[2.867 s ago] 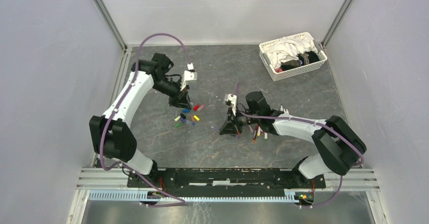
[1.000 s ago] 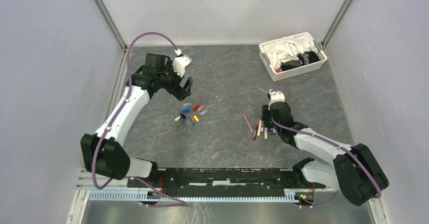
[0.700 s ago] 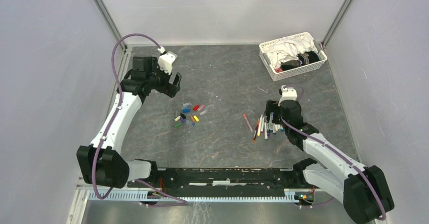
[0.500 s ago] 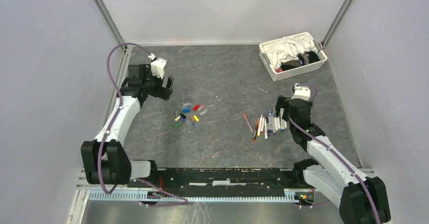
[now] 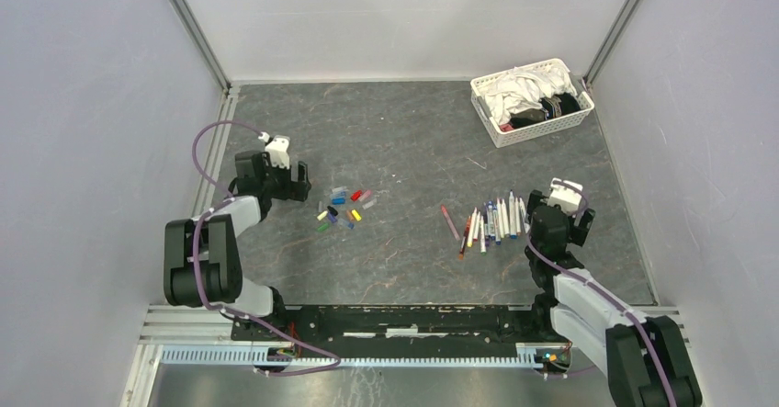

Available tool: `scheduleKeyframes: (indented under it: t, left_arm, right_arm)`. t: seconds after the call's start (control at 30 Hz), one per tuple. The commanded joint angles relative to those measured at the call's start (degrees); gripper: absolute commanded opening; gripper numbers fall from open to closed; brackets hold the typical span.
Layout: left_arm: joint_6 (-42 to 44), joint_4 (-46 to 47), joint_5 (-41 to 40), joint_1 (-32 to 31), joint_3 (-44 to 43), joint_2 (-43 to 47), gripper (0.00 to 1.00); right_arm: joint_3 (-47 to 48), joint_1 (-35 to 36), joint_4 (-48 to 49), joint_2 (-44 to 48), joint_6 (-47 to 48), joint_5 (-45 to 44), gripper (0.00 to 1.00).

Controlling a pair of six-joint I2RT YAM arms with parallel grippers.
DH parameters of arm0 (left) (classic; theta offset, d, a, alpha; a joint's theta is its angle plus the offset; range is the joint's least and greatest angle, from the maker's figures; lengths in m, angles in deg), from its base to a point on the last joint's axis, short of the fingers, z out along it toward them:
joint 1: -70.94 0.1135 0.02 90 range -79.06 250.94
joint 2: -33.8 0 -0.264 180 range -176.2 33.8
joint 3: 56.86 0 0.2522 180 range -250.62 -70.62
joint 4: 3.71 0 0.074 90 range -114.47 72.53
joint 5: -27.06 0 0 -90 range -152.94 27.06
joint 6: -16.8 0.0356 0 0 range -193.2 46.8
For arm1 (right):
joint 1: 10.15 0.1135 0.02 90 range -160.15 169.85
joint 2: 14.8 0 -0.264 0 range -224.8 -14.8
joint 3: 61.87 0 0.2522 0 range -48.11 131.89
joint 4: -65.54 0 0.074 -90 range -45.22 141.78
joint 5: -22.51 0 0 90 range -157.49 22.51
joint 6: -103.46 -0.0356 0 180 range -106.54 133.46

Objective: Open the pen caps
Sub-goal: Reset both arms

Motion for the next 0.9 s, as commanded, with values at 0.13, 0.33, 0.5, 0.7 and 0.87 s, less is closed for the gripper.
scheduleKeyframes:
  t: [0.13, 0.33, 0.5, 0.7, 0.87]
  left_arm:
    - [-9.1, 33.1, 4.4, 0.4, 11.8, 3.5, 1.00]
    - [-11.3, 53.7, 4.1, 0.3, 20.7, 0.6, 1.00]
    - [-11.8, 66.2, -4.2, -2.8, 25.3, -3.6, 1.00]
    - [-11.2, 61.6, -9.7, -4.5, 23.1, -4.2, 1.00]
    - [-11.3, 56.8, -10.5, -4.4, 20.8, -4.2, 1.00]
  right_arm:
    - [-4.8, -2.6, 28.9, -8.9, 4.3, -2.3, 0.98]
    - [-10.4, -2.7, 43.9, -13.2, 9.0, 1.4, 0.98]
    - [-18.0, -2.7, 60.8, -16.8, 11.3, 7.0, 0.98]
    - [-19.4, -2.4, 69.6, -24.0, 18.1, 21.5, 0.98]
    - [-10.7, -3.6, 56.4, -26.5, 16.0, 19.9, 0.98]
